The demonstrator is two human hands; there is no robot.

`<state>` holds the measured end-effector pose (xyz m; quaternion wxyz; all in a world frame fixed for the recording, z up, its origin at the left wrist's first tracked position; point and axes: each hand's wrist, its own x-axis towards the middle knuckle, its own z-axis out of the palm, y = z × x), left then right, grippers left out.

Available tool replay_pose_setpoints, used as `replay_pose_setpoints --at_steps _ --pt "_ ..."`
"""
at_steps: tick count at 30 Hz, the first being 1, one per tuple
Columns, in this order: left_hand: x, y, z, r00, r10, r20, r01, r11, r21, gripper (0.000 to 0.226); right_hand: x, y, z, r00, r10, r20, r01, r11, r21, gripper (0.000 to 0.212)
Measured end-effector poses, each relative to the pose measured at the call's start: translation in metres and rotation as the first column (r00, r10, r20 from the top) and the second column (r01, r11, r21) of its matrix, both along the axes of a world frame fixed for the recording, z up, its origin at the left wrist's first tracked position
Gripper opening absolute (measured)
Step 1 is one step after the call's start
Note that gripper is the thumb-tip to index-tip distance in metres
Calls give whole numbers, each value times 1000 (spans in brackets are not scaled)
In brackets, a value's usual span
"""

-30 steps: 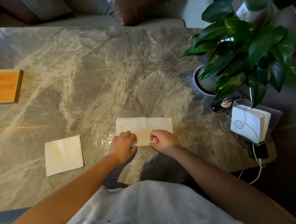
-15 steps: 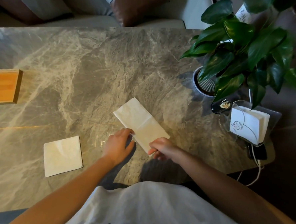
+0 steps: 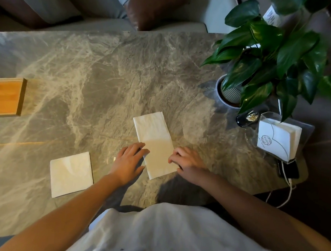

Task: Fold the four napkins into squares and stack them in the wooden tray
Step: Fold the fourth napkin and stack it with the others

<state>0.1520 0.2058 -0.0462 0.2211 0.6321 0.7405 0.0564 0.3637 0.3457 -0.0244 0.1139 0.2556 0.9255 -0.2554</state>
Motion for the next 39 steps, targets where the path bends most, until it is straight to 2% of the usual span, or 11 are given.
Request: replay_pose_setpoints --at_steps 5,7,11,16,19,22,26,28,33,39 --pt "-3 -3 -2 1000 -3 26 3 1000 -11 58 -2 -1 -6 999 -36 -35 38 997 65 20" --pt "-2 -2 -2 999 11 40 -10 1000 -13 67 -9 -2 -8 998 -57 -37 60 994 92 12" --pt "-2 -3 -2 996 34 80 -33 999 -11 83 -23 -3 -4 989 -119 -84 122 992 23 6" --pt "3 -7 0 967 171 188 -193 976 102 55 -22 -6 11 956 -172 -236 137 978 -157 7" --pt "6 -8 -1 946 255 200 -285 949 138 32 -15 -11 15 942 -158 -295 112 980 -167 8" --pt "4 -5 1 914 330 235 -365 923 121 17 -6 -12 11 960 -109 -259 72 986 -148 22" --pt "3 -5 5 906 342 247 -374 923 94 16 3 -9 -1 978 -137 -156 106 976 -189 46" --pt "3 -8 6 914 331 236 -359 930 85 16 4 -11 -5 975 -152 -160 123 976 -181 43" --pt "6 -15 8 929 300 216 -333 933 139 13 -3 -16 -10 952 -145 -268 112 984 -135 17" --pt "6 -19 5 926 297 232 -335 930 149 9 -5 -17 -11 953 -165 -254 151 986 -75 11"
